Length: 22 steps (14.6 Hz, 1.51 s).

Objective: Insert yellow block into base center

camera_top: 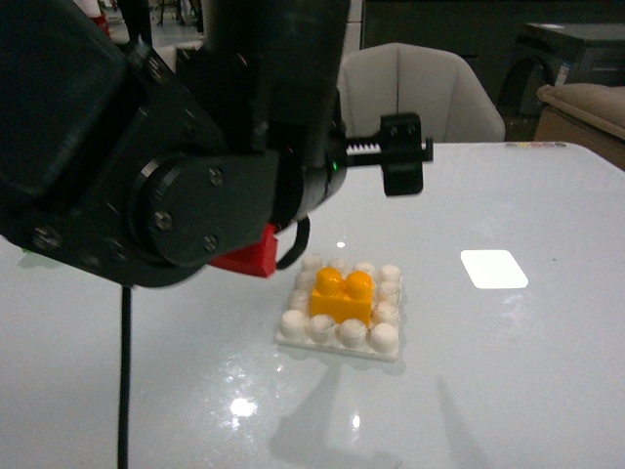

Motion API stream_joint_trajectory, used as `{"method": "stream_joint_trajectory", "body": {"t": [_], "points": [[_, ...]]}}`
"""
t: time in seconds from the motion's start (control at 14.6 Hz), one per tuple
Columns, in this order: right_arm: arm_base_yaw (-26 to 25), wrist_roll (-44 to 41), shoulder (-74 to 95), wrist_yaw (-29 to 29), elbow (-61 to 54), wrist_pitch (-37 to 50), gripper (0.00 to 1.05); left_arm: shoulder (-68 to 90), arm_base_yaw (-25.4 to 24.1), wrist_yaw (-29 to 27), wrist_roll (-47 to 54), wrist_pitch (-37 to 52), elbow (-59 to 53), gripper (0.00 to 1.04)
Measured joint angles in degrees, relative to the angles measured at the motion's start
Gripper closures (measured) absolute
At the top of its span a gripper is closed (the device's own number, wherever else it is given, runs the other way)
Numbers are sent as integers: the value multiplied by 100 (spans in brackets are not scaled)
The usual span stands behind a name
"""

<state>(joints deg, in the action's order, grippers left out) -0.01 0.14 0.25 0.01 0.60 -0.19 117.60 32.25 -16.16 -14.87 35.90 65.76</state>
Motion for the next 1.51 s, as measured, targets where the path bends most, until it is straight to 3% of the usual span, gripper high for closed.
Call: {"method": "stream_joint_trajectory", "body": {"t": [0.21,0.27,0.34,0.41,0.48,0.62,0.69,0.89,1.24,1.31,1.51], "points": [[0,0,0,0,0,-2,6,-1379,-125,492,-11,380,-960,7],[0,0,0,0,0,0,6,-1781,-197,-181,398,1198,-1491,17],[0,0,0,2,0,-2,6,-2726,-671,-688,1010,1403,-2638,35],[0,0,0,2,0,-2,6,-3807,-1399,-363,1246,1250,-3613,52],[0,0,0,0,0,0,6,-4472,-1711,-153,1311,1342,-4162,66],[0,0,0,2,0,0,6,-5082,-1912,369,1388,1331,-4868,95],[0,0,0,4,0,-2,6,-5318,-2079,472,1401,1272,-5130,103],[0,0,0,2,0,-2,6,-6373,-2500,890,1405,920,-5770,103],[0,0,0,2,0,-2,6,-7020,-2697,1067,1405,566,-6043,103],[0,0,0,2,0,-2,6,-7510,-3163,1569,1410,216,-6218,103],[0,0,0,2,0,0,6,-9047,-3220,1615,1408,-933,-6513,103]]}}
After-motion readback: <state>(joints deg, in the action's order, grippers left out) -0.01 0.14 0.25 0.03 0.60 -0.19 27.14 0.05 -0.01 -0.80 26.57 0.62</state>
